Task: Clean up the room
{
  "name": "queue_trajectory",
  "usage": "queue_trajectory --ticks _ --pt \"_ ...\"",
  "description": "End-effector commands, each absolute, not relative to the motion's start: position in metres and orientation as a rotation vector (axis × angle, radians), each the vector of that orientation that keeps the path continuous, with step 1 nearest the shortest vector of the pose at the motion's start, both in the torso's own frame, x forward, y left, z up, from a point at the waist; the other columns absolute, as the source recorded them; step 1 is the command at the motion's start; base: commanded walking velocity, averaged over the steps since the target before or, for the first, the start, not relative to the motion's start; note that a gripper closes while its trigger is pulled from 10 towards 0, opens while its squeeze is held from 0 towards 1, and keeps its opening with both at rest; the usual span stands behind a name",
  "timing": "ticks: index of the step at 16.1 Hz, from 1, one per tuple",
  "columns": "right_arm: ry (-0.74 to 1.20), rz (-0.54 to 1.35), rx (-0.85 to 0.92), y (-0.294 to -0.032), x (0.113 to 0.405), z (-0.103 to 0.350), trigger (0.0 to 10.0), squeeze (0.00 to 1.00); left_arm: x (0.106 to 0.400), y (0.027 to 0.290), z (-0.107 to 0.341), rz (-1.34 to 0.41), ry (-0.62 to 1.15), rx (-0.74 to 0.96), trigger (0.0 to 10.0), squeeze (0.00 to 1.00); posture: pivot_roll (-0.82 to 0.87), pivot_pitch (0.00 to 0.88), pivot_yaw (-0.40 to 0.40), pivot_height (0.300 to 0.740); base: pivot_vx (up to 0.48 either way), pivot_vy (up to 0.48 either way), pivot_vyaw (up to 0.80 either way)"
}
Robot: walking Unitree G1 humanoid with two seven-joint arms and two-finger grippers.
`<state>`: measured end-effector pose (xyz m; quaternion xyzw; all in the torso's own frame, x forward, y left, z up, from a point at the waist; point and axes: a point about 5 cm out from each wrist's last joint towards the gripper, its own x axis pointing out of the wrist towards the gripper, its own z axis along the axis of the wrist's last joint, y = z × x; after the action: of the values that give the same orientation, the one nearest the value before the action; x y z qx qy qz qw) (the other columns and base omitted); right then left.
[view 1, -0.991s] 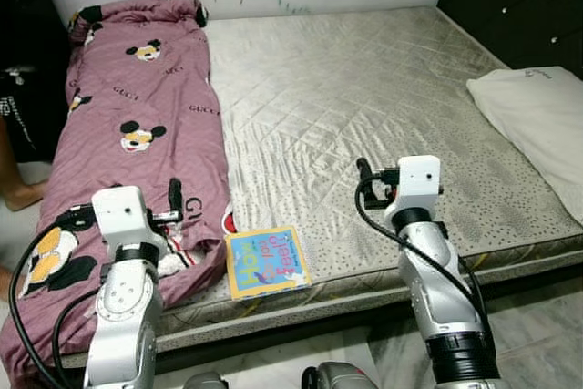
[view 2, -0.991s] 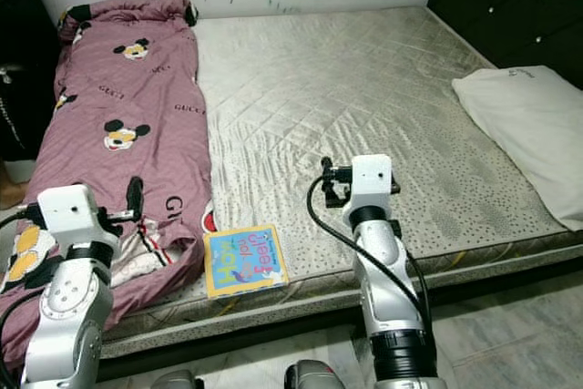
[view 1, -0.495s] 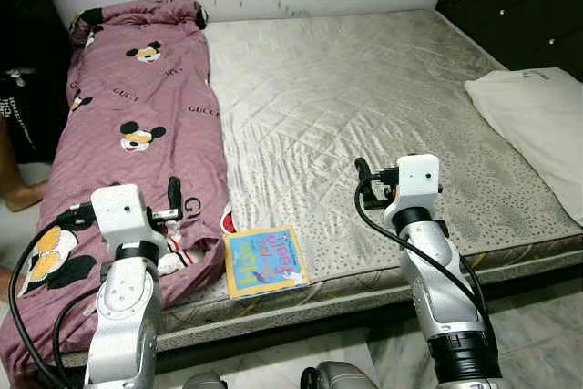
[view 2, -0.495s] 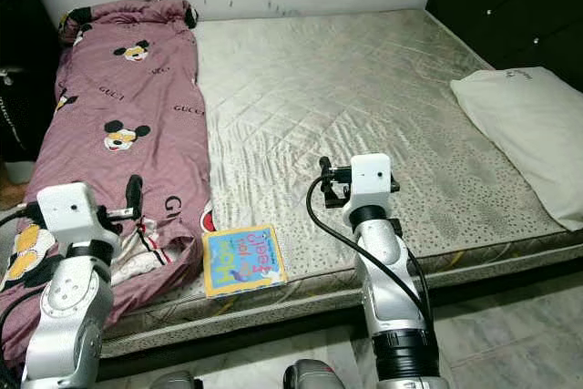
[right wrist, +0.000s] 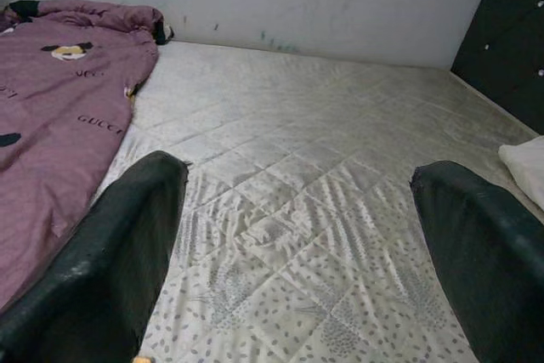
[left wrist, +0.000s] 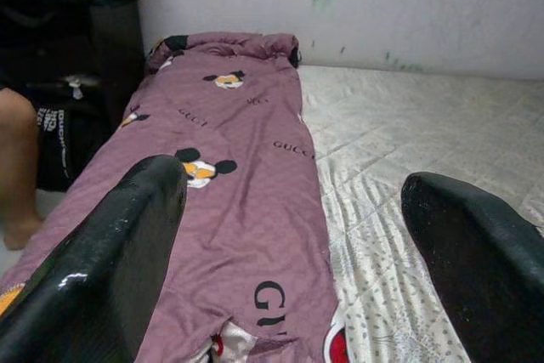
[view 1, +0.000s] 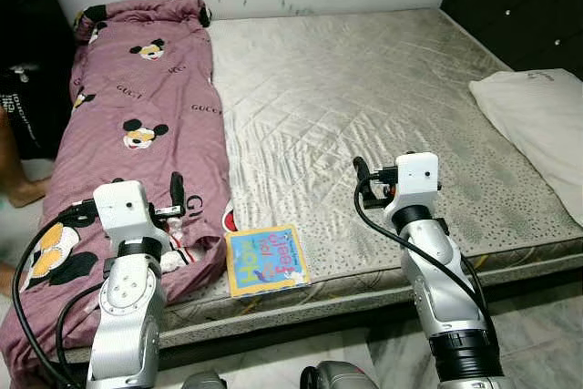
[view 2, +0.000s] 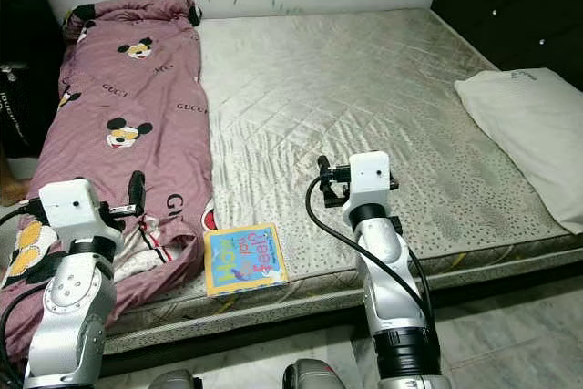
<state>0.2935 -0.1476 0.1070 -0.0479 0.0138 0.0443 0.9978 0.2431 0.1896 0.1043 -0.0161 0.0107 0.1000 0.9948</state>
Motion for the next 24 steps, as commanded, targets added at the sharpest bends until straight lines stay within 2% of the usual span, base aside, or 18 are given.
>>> queue_trajectory --ticks 1,6,14,24 --pt "0.003 0.105 -0.105 -0.146 0.295 0.115 10.0 0.0 0.245 0.19 0.105 0.212 0.027 -0.035 10.0 0.0 -0.07 0.0 -0.01 0.74 0.0 0.0 0.0" --pt "0.026 0.133 -0.115 -0.147 0.286 0.112 10.0 0.0 0.238 0.187 0.103 0.216 0.048 -0.062 10.0 0.0 -0.07 0.0 -0.024 0.73 0.0 0.0 0.0" --pt "0.028 0.157 -0.12 -0.145 0.285 0.114 10.0 0.0 0.244 0.191 0.109 0.234 0.031 -0.048 10.0 0.0 -0.07 0.0 -0.025 0.62 0.0 0.0 0.0" --pt "0.032 0.18 -0.131 -0.143 0.291 0.116 10.0 0.0 0.244 0.188 0.113 0.216 0.01 -0.055 10.0 0.0 -0.07 0.0 -0.033 0.62 0.027 0.0 0.0"
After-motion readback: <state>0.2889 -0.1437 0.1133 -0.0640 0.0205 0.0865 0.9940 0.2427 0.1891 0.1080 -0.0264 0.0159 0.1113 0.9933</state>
